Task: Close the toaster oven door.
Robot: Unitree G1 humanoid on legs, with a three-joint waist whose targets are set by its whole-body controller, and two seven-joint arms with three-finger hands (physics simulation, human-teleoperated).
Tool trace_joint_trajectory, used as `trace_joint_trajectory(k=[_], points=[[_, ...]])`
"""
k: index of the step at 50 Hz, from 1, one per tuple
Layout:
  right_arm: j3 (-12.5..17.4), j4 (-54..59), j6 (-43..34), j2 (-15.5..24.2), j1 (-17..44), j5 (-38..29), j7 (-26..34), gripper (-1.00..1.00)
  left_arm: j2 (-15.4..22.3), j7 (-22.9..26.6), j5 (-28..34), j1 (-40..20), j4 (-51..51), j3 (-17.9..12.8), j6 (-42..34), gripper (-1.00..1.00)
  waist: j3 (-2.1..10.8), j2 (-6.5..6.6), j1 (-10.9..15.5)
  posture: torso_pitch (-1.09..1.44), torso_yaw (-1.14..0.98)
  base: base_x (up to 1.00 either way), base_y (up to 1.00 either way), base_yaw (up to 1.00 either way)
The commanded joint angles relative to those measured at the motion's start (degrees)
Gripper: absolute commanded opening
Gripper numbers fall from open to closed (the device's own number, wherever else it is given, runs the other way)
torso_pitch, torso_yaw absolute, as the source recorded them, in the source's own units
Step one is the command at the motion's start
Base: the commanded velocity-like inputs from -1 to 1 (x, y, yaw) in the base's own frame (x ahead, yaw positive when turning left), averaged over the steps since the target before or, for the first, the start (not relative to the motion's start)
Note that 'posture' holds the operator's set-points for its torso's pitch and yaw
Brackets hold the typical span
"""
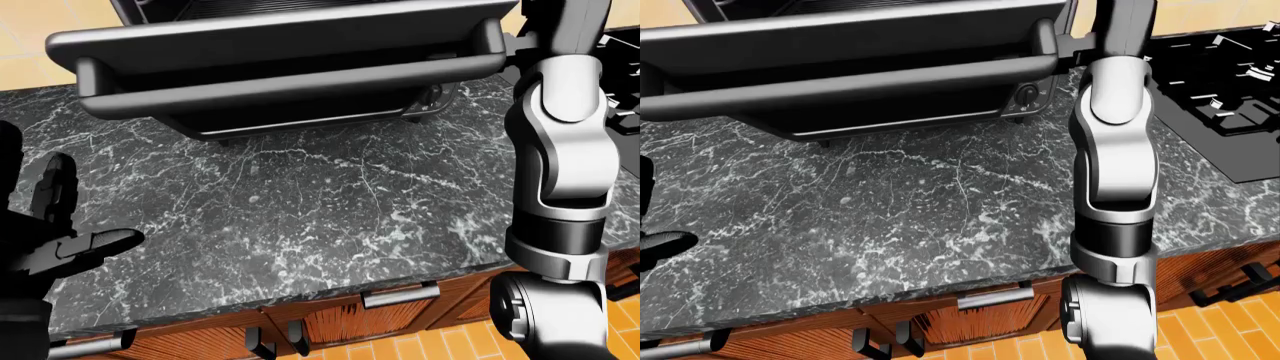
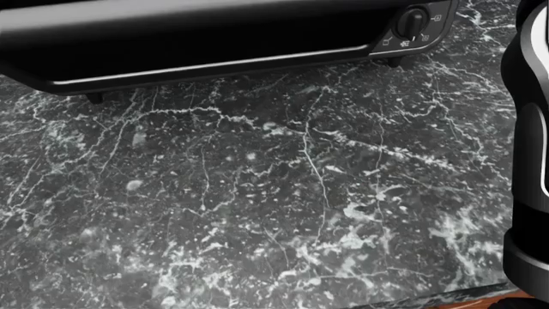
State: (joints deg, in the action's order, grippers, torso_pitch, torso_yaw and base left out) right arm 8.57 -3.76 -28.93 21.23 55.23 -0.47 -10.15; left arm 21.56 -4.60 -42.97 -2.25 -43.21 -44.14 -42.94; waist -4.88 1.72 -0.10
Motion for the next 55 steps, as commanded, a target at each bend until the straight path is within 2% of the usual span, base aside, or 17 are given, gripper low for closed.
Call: trace_joint_trajectory(k=[1,7,16,23,32,36,46,55], points=[[2.0,-4.4,4.3,1.1,3.9,-0.1,-2.0,1.00,0.2,0.8,0.9,-0.3,-2.1,-0.2,1.3,1.00,2.23,-0.24,0.0,0.00,0.00,0.00,0.00,0.00],[1.9,-4.4,4.2,1.1,4.2,-0.2,-1.9,1.00,-2.4,3.2,3.6,0.9,-3.9,1.5,0.5,1.00,2.27,-0.36,0.1,0.00,0.00,0.00,0.00,0.00],[1.9,-4.0,4.2,1.1,4.7,-0.3,-1.8,1.00,-5.3,4.8,4.2,2.5,-8.0,1.3,-1.5,1.00,2.22,-0.49,0.0,0.00,0.00,0.00,0.00,0.00],[1.9,-4.1,4.2,1.2,4.7,-0.3,-1.8,1.00,-9.4,8.0,7.7,5.8,-11.3,3.3,-0.6,1.00,2.27,-0.64,0.2,0.00,0.00,0.00,0.00,0.00],[2.0,-4.2,4.1,1.2,4.6,-0.3,-1.8,1.00,-14.3,11.6,8.8,9.0,-16.6,4.0,-3.3,1.00,2.28,-0.96,0.3,0.00,0.00,0.00,0.00,0.00],[2.0,-4.3,4.1,1.2,4.6,-0.3,-1.9,1.00,-15.2,12.7,10.5,10.1,-16.8,5.9,-2.1,1.00,2.26,-1.06,0.4,0.00,0.00,0.00,0.00,0.00],[2.0,-4.5,4.0,1.2,4.3,-0.1,-1.9,1.00,-10.2,6.9,6.6,12.1,-16.8,12.6,0.7,1.00,2.47,-1.23,0.5,0.00,0.00,0.00,0.00,0.00],[2.1,-4.3,4.0,1.3,4.6,0.0,-1.9,1.00,-9.3,8.0,15.8,12.3,-16.8,21.4,3.6,1.00,2.57,-1.31,0.6,0.00,0.00,0.00,0.00,0.00]])
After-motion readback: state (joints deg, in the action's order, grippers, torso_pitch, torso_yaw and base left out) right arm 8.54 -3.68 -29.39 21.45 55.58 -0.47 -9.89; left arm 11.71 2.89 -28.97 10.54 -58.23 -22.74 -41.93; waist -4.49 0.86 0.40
